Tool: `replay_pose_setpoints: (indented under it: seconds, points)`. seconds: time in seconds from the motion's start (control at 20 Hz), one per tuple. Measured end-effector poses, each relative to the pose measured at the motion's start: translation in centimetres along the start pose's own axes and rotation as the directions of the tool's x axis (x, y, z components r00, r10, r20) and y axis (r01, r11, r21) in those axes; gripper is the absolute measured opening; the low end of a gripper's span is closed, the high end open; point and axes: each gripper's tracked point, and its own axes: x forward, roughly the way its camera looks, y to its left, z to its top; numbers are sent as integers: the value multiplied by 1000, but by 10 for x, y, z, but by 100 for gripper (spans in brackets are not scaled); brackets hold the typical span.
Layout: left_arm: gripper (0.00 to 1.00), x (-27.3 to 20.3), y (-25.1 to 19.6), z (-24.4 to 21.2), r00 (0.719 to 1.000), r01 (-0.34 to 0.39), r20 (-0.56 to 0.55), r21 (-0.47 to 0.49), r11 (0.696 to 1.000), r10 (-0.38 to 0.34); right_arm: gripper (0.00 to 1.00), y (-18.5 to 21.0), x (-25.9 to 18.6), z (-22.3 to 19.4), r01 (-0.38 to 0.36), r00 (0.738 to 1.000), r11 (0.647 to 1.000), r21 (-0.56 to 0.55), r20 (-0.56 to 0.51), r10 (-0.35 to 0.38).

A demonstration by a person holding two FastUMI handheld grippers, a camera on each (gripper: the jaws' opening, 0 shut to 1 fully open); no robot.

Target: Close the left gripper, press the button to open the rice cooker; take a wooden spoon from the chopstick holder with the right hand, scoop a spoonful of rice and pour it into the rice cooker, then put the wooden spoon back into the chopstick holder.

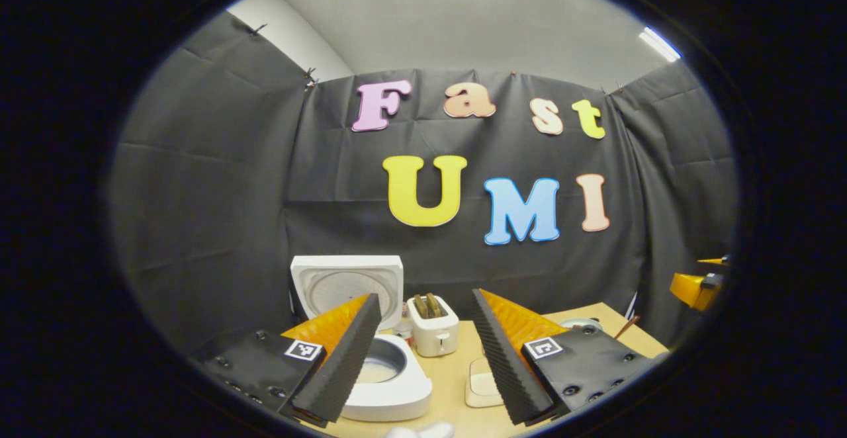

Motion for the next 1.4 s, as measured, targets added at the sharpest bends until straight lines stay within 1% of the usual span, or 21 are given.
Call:
replay_pose_setpoints:
  seconds: [0.45, 1.0, 1.4]
  points:
    - [94, -1, -3, -2, 1000, 17, -15, 10, 1000, -17, 99, -1, -1, 9, 2, 1000, 1000, -8, 30, -1]
    - [95, -5, -10, -4, 999, 48, -26, 23, 999, -47, 99, 6, -2, 12, -22, 999, 1000, 2, 33, 22]
    - [94, -10, -13, -9, 997, 58, -44, 26, 998, -57, 99, 4, -6, 13, -24, 999, 1000, -1, 41, 24]
